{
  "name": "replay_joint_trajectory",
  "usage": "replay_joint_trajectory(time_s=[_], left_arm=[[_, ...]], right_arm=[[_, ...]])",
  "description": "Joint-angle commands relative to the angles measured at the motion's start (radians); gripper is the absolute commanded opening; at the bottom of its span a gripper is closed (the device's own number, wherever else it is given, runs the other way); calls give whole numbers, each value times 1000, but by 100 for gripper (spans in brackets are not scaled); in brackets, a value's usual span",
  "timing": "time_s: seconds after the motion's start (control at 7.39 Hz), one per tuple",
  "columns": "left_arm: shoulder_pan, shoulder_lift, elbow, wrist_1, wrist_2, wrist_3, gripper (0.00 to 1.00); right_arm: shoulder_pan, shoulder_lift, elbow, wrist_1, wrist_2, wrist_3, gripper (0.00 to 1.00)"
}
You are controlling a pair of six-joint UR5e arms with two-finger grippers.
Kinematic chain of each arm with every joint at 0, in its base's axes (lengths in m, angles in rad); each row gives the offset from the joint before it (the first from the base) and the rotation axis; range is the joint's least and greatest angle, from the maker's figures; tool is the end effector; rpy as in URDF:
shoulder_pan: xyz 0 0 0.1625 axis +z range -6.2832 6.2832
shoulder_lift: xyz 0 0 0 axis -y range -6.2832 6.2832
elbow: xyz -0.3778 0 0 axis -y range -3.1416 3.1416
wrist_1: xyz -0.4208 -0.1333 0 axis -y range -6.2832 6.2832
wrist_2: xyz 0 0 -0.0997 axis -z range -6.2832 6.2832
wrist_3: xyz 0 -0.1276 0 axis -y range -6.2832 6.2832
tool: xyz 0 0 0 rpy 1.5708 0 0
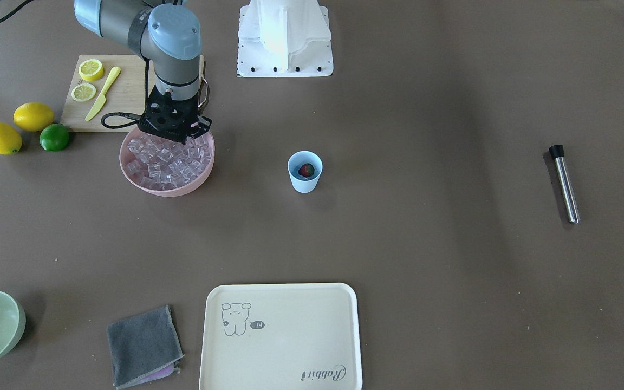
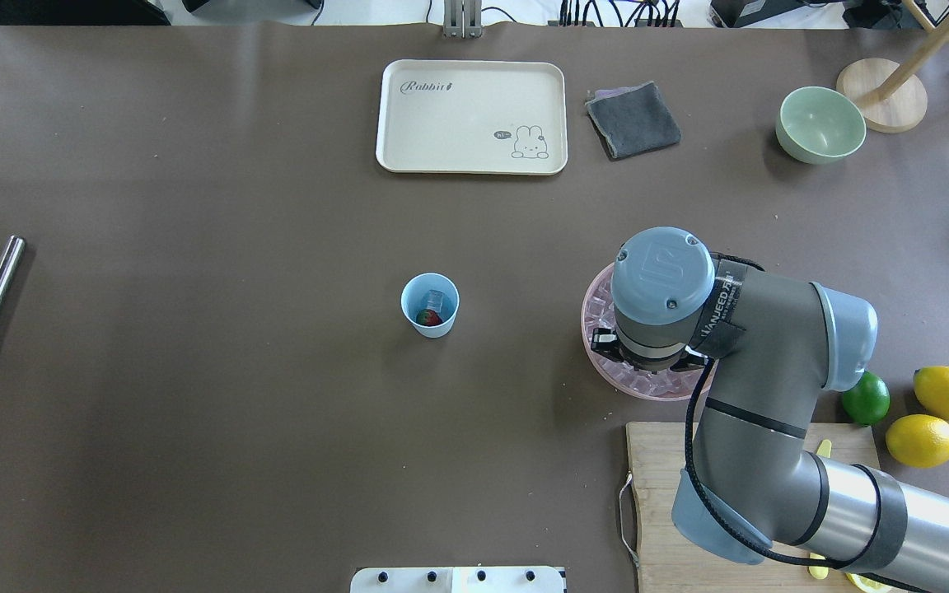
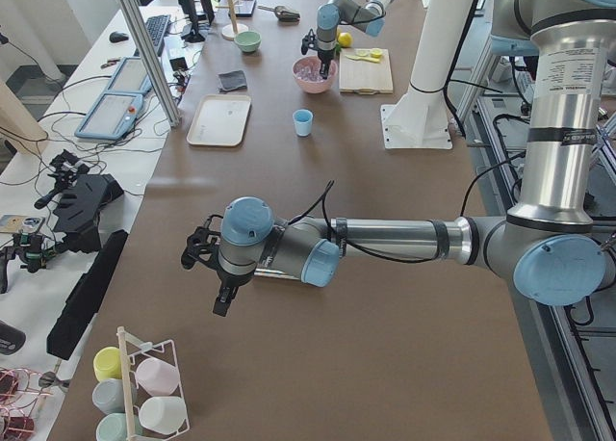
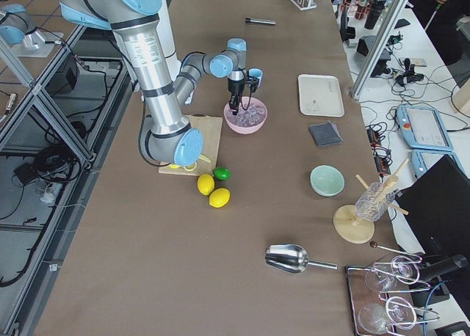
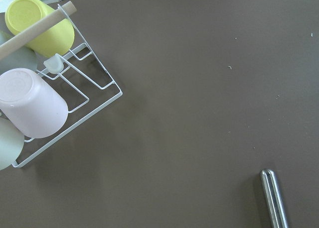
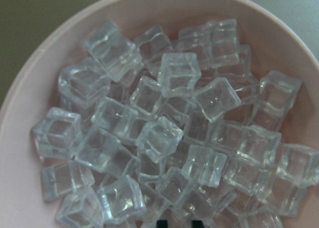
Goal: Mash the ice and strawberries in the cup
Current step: 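Close the right gripper on an ice cube and lift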
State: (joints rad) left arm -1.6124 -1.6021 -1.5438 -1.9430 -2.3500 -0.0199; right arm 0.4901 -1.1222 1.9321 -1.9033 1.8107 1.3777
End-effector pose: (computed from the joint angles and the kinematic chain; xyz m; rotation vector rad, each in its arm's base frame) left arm -0.0668 -0.5564 0.5861 0.3653 0.7654 0.0889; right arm -0.4805 -0.3731 0.2624 -0.0627 -0.5276 0.2327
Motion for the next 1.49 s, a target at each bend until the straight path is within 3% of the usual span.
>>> replay_joint_trajectory(time_s=[0.0, 0.14, 0.27, 0.41, 0.68, 1.08, 1.35], left_arm=[[-1, 1, -1, -1, 0, 0, 98], [0, 1, 1, -1, 0, 0, 98], [-1, 1, -1, -1, 0, 0, 98], [-1, -1, -2, -1, 0, 0, 98], [-1, 1, -12, 1, -2, -3, 98], [0, -2, -13, 1, -2, -3, 98], [-1, -9, -15, 2, -2, -3, 98]], right_arm=[[21, 8, 1, -20, 19, -17, 29], [18, 10, 4, -22, 22, -3, 35], [13, 12, 4, -22, 21, 29, 63], [12, 10, -1, -23, 18, 50, 68], [10, 10, -1, -31, 16, 75, 68], [-4, 9, 8, -40, 16, 159, 50], [-24, 7, 2, -39, 13, 162, 50]])
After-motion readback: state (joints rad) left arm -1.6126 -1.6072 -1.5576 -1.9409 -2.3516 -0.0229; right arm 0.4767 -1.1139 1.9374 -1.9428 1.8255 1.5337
